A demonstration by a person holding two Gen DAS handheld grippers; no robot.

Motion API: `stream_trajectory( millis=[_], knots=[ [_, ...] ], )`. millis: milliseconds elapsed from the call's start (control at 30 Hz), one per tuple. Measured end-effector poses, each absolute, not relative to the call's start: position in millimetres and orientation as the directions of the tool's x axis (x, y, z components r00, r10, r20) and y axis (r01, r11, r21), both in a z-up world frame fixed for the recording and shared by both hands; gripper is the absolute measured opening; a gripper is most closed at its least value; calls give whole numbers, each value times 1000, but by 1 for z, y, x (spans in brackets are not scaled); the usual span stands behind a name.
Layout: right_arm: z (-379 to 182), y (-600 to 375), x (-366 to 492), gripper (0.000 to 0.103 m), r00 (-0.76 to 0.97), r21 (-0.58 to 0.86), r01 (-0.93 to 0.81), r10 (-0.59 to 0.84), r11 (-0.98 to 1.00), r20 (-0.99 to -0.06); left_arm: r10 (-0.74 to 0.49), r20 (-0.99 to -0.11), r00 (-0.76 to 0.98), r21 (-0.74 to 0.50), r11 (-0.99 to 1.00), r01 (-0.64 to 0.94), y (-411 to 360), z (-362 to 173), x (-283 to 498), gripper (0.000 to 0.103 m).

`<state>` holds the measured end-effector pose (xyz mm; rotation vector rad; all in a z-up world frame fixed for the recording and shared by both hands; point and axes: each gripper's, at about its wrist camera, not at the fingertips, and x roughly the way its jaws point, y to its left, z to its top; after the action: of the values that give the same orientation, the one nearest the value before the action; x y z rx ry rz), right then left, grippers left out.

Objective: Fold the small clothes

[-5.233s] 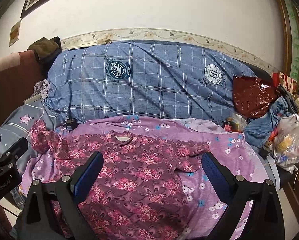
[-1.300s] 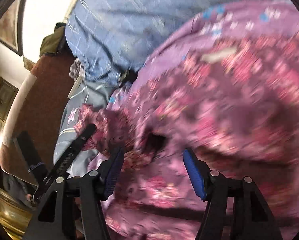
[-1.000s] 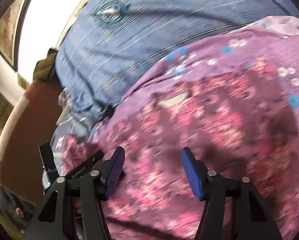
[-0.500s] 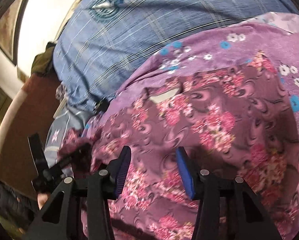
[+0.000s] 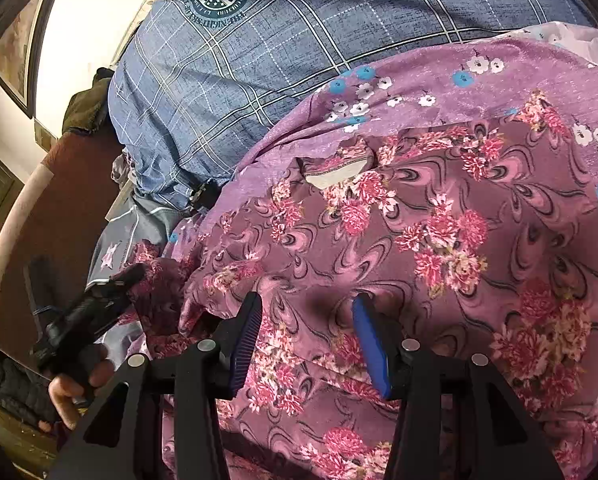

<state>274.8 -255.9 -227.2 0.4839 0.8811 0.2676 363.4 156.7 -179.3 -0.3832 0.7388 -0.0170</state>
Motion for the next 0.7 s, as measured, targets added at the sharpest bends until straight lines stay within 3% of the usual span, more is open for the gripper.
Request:
stream_trajectory(
  millis=[67,233,267,300,433,567,700],
  knots=[
    [-229,-255,277,50,607,514,-25,422,857,-673,-202,-646,736,-389,917,-90,156,-179,353,64],
    [-234,-250,278,50,593,507,-26,422,862,-686,-463,-642,612,-530,844,83,123,-192,352,60],
    [-234,-250,278,50,594,504,-27,420,863,-686,-481,-655,583,-540,837,84,118,-197,354,56],
    [-234,-250,278,50,595,501,-27,417,865,-687,-492,-672,554,-549,833,75,114,-203,356,51],
    [-237,-252,280,50,590,502,-16,413,865,-694,-483,-738,471,-549,836,-2,110,-223,363,50],
    [-239,-251,284,50,583,492,-13,406,870,-704,-403,-773,489,-498,864,-74,119,-224,377,59],
    [-239,-250,283,50,580,491,-12,406,871,-706,-416,-785,459,-540,822,-178,134,-241,388,59]
  ],
)
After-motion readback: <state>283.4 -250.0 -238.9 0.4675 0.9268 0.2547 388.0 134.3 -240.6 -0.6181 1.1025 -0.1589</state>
